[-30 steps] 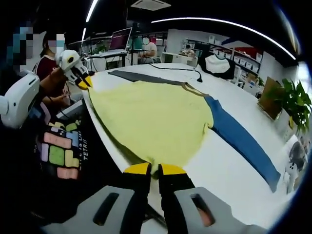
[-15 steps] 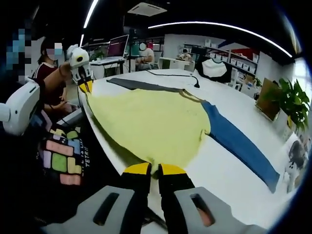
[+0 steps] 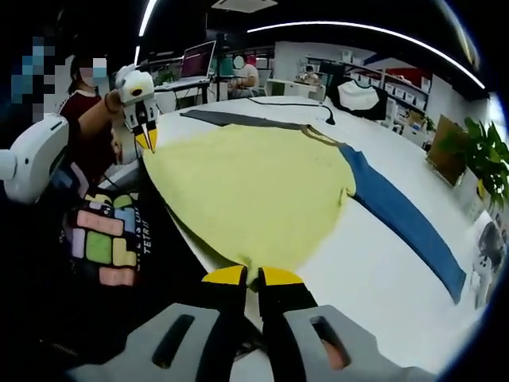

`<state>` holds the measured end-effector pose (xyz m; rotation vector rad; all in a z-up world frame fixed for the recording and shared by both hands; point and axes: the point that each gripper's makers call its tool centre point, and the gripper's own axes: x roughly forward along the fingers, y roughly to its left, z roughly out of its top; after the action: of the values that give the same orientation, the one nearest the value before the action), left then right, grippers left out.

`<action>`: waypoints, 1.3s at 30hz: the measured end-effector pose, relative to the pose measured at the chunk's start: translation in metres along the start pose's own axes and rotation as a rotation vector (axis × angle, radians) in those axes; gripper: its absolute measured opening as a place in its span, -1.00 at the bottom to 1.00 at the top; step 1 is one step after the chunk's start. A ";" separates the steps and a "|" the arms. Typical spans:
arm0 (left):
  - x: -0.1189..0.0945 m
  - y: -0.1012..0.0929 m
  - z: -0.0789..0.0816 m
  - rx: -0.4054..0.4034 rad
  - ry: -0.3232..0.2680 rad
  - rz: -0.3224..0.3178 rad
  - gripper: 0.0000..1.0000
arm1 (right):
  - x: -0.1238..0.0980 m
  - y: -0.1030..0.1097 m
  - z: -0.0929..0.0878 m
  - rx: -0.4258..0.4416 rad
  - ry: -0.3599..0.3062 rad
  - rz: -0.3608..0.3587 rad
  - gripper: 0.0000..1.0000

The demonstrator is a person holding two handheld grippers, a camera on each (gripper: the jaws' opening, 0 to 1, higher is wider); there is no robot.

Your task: Fold the garment on the visible template until the final outline fits inside the template.

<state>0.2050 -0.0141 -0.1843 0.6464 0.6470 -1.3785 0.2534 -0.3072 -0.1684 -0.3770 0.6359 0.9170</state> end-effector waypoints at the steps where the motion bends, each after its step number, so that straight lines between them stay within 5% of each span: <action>1: 0.000 0.001 0.000 -0.003 -0.010 0.011 -0.91 | 0.000 0.000 0.000 -0.001 0.000 -0.001 -0.93; 8: -0.010 0.013 -0.001 -0.095 -0.124 0.175 -0.57 | 0.001 0.000 0.000 0.008 0.002 0.001 -0.93; 17: -0.023 0.005 -0.004 -0.226 -0.228 0.396 -0.30 | 0.002 -0.001 0.000 0.027 -0.006 -0.001 -0.93; 23: -0.023 -0.003 -0.007 -0.227 -0.231 0.502 -0.17 | 0.002 0.000 0.001 0.027 -0.007 -0.003 -0.93; 27: -0.025 0.000 -0.007 -0.266 -0.280 0.581 -0.18 | 0.000 0.000 0.001 0.031 -0.016 -0.007 -0.93; 39: -0.012 0.002 -0.005 -0.319 -0.389 0.643 -0.41 | 0.000 0.001 0.000 0.059 -0.035 -0.007 -0.93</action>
<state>0.2063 -0.0021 -0.1786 0.2740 0.2916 -0.7435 0.2525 -0.3068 -0.1684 -0.3094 0.6276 0.8944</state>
